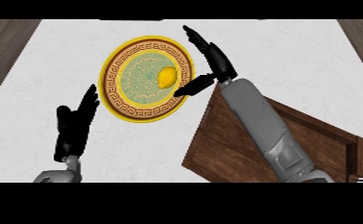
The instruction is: Pick the lemon from the tray and place it in the plate
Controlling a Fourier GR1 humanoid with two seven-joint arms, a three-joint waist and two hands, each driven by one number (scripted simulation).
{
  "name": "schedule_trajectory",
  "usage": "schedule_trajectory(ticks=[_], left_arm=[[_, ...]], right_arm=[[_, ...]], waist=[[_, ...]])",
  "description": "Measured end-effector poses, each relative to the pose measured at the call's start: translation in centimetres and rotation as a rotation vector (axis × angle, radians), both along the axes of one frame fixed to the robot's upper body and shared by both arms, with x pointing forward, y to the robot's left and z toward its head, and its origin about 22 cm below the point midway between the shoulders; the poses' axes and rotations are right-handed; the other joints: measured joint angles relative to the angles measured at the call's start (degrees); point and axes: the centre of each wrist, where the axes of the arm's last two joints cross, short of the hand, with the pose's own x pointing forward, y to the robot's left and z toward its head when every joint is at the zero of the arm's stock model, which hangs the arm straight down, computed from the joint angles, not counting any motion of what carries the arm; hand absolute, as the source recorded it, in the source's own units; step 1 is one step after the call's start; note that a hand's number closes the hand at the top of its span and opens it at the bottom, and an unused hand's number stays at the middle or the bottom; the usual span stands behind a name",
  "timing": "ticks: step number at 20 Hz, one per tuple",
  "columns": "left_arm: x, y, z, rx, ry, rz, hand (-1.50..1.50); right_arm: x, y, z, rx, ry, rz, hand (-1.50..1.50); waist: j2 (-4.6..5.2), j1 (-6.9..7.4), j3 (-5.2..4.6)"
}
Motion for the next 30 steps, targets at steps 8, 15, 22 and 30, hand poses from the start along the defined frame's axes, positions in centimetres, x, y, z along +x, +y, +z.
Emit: schedule_trajectory(ticks=[8,15,22,30], left_arm=[[0.1,-0.6,-0.3,0.004,0.005,-0.002,0.0],[0.5,-0.8,0.7,0.008,0.003,-0.007,0.0],[0.4,-0.6,-0.2,0.007,-0.003,-0.003,0.0],[0.7,-0.7,-0.1,-0.002,-0.001,-0.004,0.0]], right_arm=[[-0.2,0.3,-1.4,-0.046,-0.007,-0.029,-1.5],[-0.4,0.0,-2.8,-0.104,-0.009,-0.086,-1.5],[0.2,-1.5,-3.2,-0.151,-0.005,-0.128,-1.5],[0.7,-4.1,-3.5,-0.179,-0.012,-0.167,-1.5]], waist=[[0.05,0.35,0.0],[0.08,0.61,0.0],[0.11,0.32,0.0],[0.13,0.26,0.01]])
